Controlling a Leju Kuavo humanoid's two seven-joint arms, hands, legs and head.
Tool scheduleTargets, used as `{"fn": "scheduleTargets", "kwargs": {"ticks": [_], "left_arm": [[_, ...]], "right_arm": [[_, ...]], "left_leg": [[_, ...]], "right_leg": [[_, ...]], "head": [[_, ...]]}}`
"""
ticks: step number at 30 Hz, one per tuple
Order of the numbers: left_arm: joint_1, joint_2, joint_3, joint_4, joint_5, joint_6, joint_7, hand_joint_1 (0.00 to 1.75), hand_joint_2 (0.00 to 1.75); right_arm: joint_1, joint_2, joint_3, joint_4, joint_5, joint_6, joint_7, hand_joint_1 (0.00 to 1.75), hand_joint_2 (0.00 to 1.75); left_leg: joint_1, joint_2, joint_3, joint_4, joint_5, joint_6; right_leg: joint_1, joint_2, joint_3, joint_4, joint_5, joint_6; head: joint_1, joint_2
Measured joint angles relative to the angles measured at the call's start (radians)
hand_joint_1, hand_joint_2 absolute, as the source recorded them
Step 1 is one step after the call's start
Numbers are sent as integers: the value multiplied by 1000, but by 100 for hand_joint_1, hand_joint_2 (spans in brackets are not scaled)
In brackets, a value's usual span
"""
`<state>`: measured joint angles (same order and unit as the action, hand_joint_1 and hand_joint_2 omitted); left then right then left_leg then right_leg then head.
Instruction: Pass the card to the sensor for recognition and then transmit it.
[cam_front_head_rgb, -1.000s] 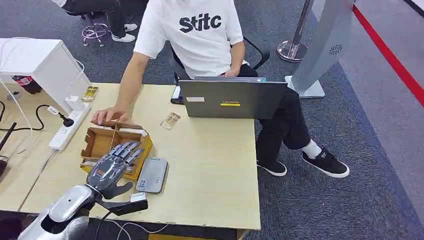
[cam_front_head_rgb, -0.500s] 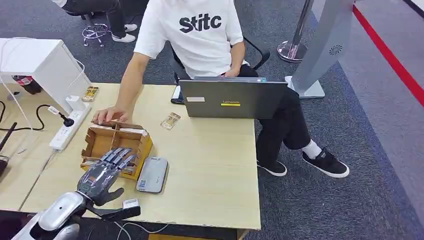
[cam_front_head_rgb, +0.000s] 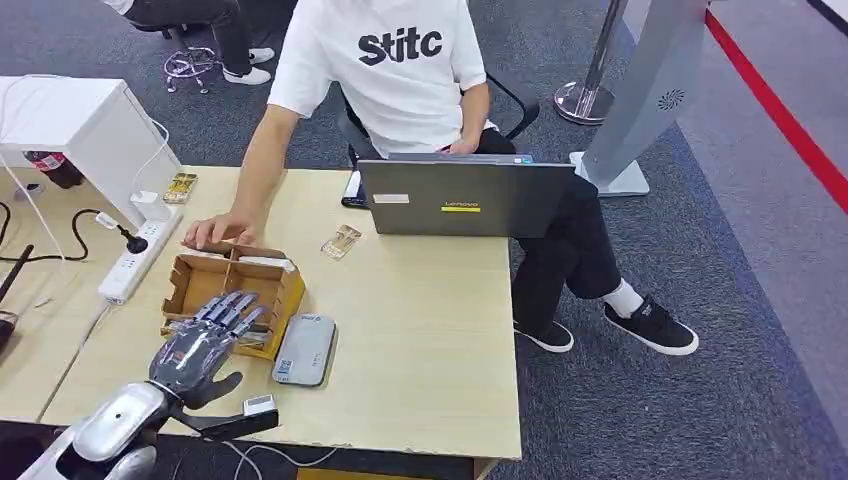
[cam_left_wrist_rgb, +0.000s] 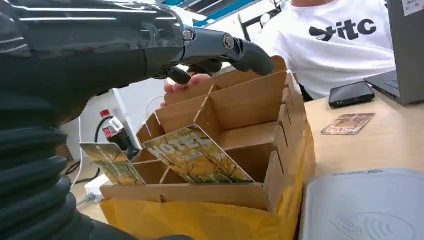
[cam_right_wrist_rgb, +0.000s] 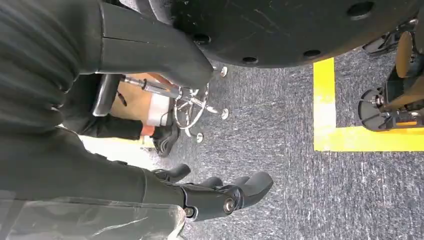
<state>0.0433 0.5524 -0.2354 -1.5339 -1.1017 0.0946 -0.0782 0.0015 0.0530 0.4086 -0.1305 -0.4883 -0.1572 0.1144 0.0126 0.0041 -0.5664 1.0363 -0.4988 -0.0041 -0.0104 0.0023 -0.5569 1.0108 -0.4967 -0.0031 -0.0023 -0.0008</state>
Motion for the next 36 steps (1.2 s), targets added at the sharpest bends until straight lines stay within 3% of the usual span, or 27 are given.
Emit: {"fn": "scheduleTargets", "kwargs": {"ticks": [13, 14, 15, 36], "left_arm": [[-8, -4, 42, 35, -19, 26, 10, 0, 175], [-8, -5, 43, 35, -20, 28, 10, 169, 175], [-8, -5, 44, 35, -20, 29, 10, 175, 175], [-11, -5, 50, 35, -21, 20, 10, 175, 175]], "right_arm": [[0, 0, 16, 0, -7, -2, 0, 0, 175], [0, 0, 17, 0, -8, -2, 0, 0, 175], [0, 0, 18, 0, -8, -2, 0, 0, 175], [0, 0, 21, 1, -16, -2, 2, 0, 175]], "left_leg": [[0, 0, 0, 0, 0, 0], [0, 0, 0, 0, 0, 0], [0, 0, 0, 0, 0, 0], [0, 0, 0, 0, 0, 0]], "right_leg": [[0, 0, 0, 0, 0, 0], [0, 0, 0, 0, 0, 0], [0, 0, 0, 0, 0, 0], [0, 0, 0, 0, 0, 0]], "head": [[0, 0], [0, 0], [0, 0], [0, 0]]}}
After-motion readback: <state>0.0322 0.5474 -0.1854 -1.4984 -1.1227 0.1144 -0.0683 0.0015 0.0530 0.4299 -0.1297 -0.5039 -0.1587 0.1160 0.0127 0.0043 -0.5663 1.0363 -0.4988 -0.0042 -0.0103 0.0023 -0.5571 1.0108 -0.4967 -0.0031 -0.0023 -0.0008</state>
